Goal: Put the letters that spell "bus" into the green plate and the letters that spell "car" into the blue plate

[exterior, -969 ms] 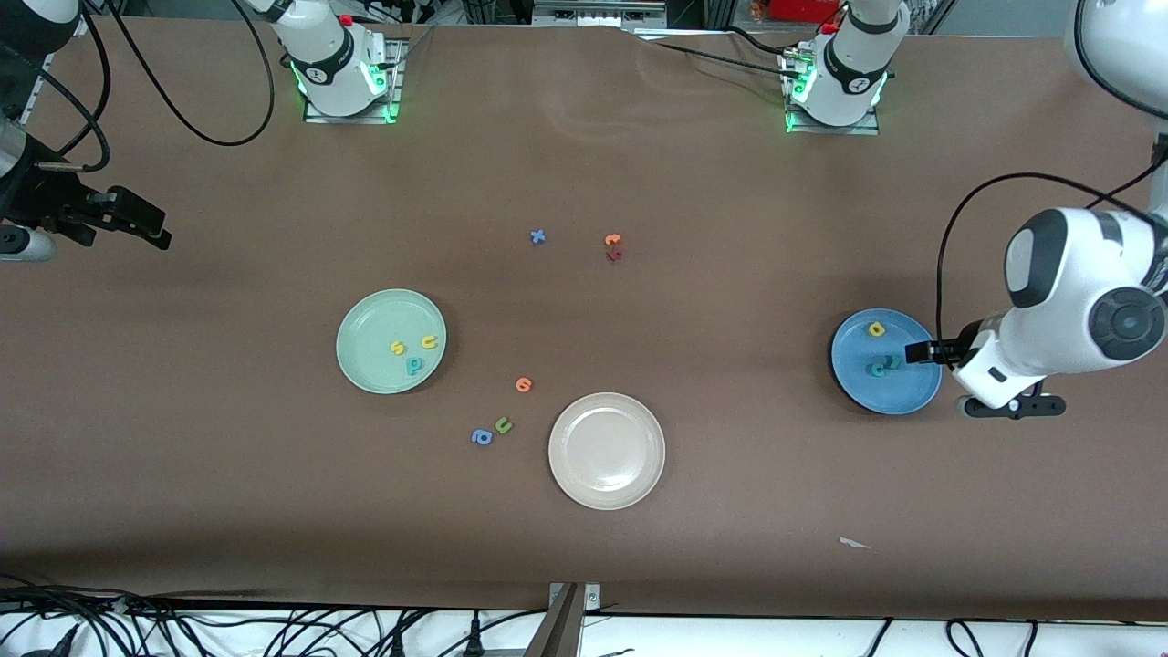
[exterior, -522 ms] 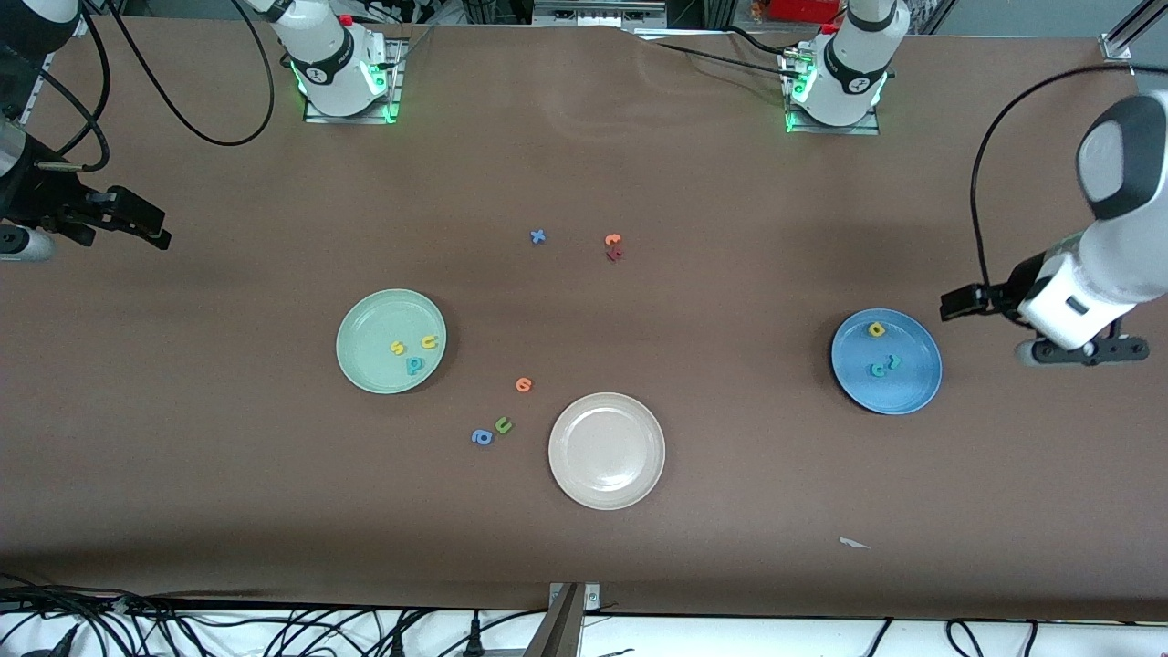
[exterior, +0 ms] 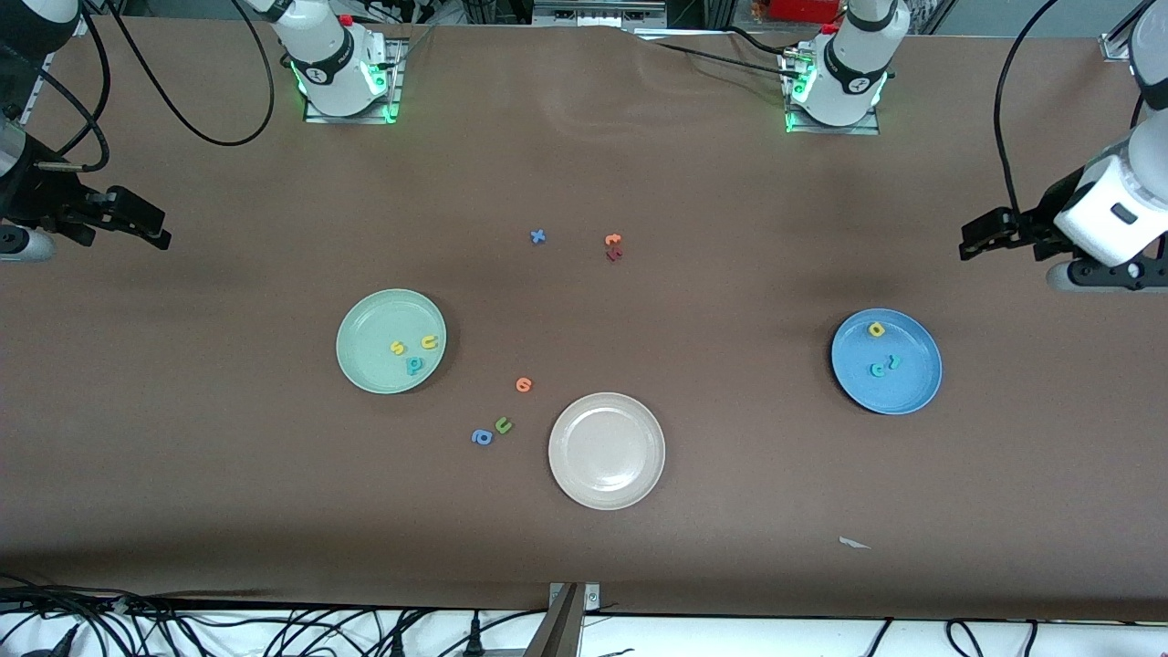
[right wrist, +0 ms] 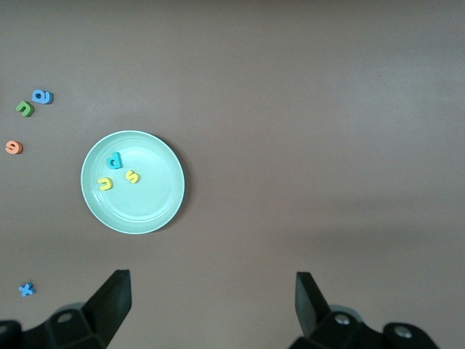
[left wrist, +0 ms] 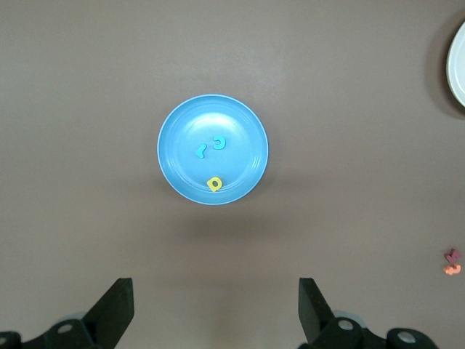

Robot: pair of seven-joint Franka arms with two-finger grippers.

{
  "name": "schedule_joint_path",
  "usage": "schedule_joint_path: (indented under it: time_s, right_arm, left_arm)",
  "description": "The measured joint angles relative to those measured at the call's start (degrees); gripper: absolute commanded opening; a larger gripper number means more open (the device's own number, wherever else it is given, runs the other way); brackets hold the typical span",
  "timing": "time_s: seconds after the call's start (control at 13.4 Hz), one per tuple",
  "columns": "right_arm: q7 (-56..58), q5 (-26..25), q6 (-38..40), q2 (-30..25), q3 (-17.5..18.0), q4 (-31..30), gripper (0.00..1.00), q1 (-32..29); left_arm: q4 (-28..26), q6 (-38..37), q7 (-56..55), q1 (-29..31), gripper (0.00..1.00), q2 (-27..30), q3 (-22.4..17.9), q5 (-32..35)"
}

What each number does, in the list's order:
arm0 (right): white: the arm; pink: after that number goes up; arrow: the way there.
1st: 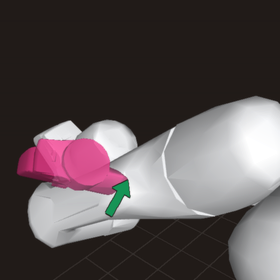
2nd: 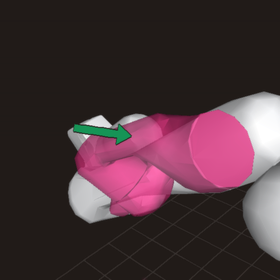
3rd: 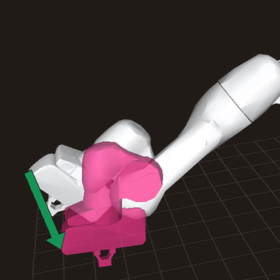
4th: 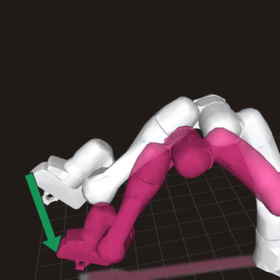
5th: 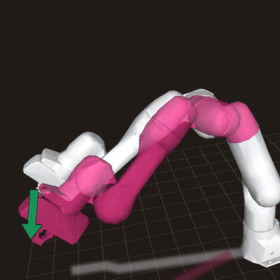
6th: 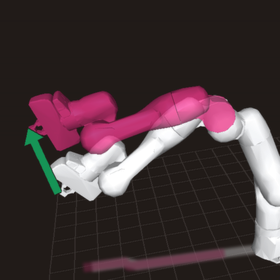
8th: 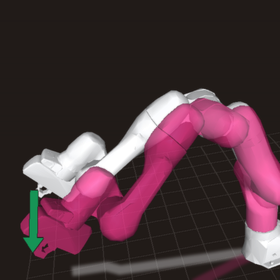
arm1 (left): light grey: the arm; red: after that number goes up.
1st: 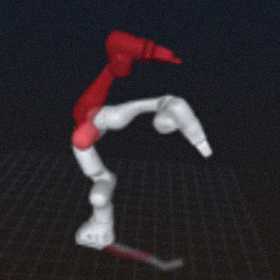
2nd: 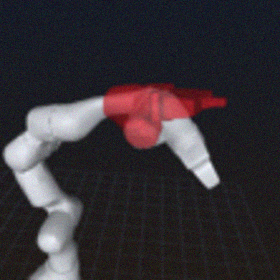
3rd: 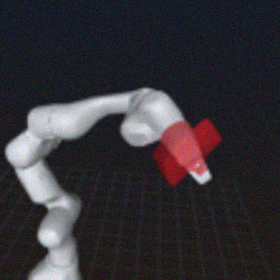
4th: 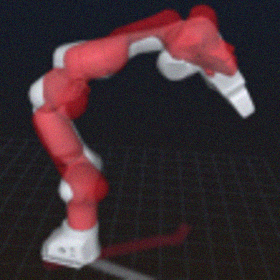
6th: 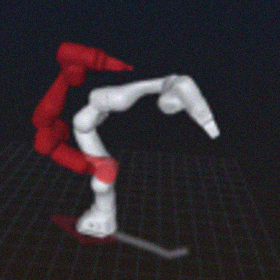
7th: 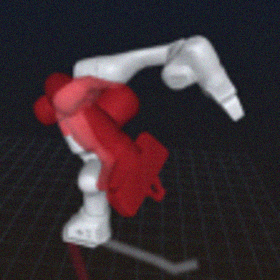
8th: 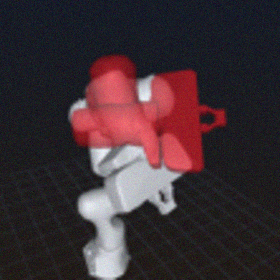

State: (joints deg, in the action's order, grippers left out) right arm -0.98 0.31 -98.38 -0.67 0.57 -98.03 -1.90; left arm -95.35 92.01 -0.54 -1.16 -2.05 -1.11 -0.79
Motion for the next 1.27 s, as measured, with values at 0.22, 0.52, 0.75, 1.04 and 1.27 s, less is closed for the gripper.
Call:
schedule_joint_path:
  time_s: [0.22, 0.52, 0.75, 1.04, 1.27]
  right_arm:
    - [0.0, 0.0, 0.0, 0.0, 0.0, 0.0, 1.00, 0.0]
    - [0.0, 0.0, 0.0, 0.0, 0.0, 0.0, 1.00, 0.0]
    - [0.0, 0.0, 0.0, 0.0, 0.0, 0.0, 1.00, 0.0]
    - [0.0, 0.0, 0.0, 0.0, 0.0, 0.0, 1.00, 0.0]
    - [0.0, 0.0, 0.0, 0.0, 0.0, 0.0, 1.00, 0.0]
  left_arm:
    - [-0.1, -0.1, 1.4, 0.0, 1.00, 0.6, -0.4, 0.0]
    - [-0.3, -0.2, 1.4, 0.0, 1.00, 0.6, -0.3, 0.0]
    - [-0.3, -0.4, 1.4, 0.0, 1.00, 0.6, -0.3, 0.0]
    - [-0.3, -0.4, 1.4, 0.0, 1.00, 0.6, -0.2, 0.0]
    - [-0.3, -0.5, 1.4, 0.0, 1.00, 0.6, -0.2, 0.0]
